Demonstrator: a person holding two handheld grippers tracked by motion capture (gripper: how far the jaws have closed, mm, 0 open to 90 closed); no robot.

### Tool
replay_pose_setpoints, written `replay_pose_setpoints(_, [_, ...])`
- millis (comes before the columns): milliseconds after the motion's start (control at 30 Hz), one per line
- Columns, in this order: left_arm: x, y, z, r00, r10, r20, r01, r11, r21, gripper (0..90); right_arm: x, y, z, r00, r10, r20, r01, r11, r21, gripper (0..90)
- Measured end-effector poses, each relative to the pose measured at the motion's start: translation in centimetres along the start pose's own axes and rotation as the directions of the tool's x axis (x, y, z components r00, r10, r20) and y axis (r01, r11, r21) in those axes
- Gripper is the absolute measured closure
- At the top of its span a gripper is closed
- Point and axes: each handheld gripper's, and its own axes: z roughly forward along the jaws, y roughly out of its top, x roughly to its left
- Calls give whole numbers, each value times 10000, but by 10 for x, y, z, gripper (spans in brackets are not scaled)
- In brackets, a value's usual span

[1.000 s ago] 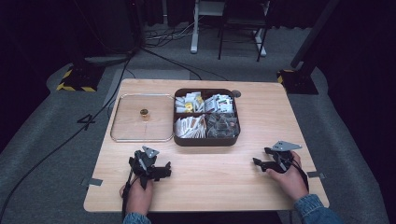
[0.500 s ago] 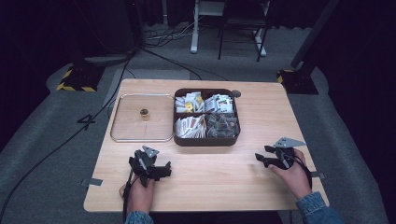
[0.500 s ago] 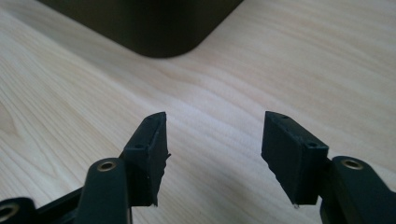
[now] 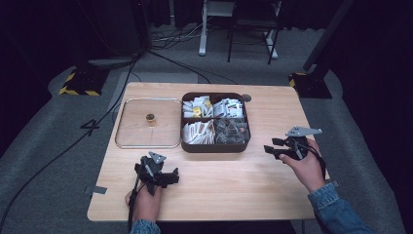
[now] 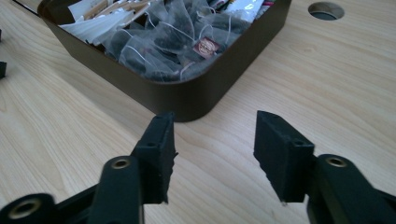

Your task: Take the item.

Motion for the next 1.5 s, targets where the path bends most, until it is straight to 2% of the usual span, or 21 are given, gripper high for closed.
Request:
replay_pose_setpoints(133, [0, 0, 0, 10000, -10, 9, 10, 10000, 8, 0, 0, 12, 3, 10000, -39, 89, 38, 9999, 116, 515])
replay_pose_setpoints(167, [0, 0, 0, 10000, -4, 8, 4, 10000, 5, 0, -2, 23, 6, 9997, -81, 231, 78, 9999, 149, 538])
replay_pose_setpoints(233, [0, 0, 0, 10000, -7, 10, 7, 10000, 3, 0, -2, 25, 7, 9996, -95, 257, 91, 9998, 152, 541])
replay_pose_setpoints(300, [0, 0, 0, 10000, -26, 14, 26, 10000, 1, 0, -6, 39, 10, 9988, 69, 474, -75, 9999, 132, 545])
replay_pose_setpoints(367, [0, 0, 0, 10000, -25, 13, 25, 10000, 0, 0, -7, 41, 11, 9985, 79, 535, -87, 9999, 140, 547])
replay_pose_setpoints(500, [0, 0, 0, 10000, -27, 17, 27, 10000, 13, 0, -14, 59, 21, 9963, -25, 856, -1, 9995, 304, 565])
replay_pose_setpoints(700, [-1, 1, 1, 9999, -80, -72, 80, 10000, -2, 0, -20, 77, 36, 9955, 98, 939, -124, 9995, 276, 591])
replay_pose_setpoints(867, [-1, 1, 1, 9999, -110, -71, 110, 9999, 4, 0, -14, 97, 55, 9927, -318, 1162, 299, 9994, 183, 590])
replay_pose_setpoints(967, [-1, 1, 1, 9999, -130, -85, 130, 9999, -4, 0, -13, 103, 62, 9926, -397, 1145, 386, 9992, 120, 585])
replay_pose_setpoints(1000, [-2, 1, 1, 9998, -163, -81, 163, 9999, 16, 0, -14, 109, 71, 9964, -184, 831, 181, 9998, 41, 571])
replay_pose_setpoints(1100, [-1, 1, 1, 9998, -146, -106, 146, 9999, 5, 0, -15, 114, 79, 9970, -117, 764, 113, 9999, 54, 565])
replay_pose_setpoints(1267, [-1, 1, 1, 9998, -151, -109, 151, 9999, 4, 0, -13, 124, 89, 9953, -239, 936, 234, 9997, 62, 548])
replay_pose_setpoints(1367, [-1, 1, 1, 9998, -148, -115, 148, 9999, 15, 0, -15, 130, 96, 9937, -19, 1123, 6, 9999, 115, 537])
replay_pose_setpoints(1500, [-2, 1, 1, 9998, -150, -116, 150, 9999, 15, 0, -18, 133, 103, 9940, 174, 1079, -181, 9998, 52, 540])
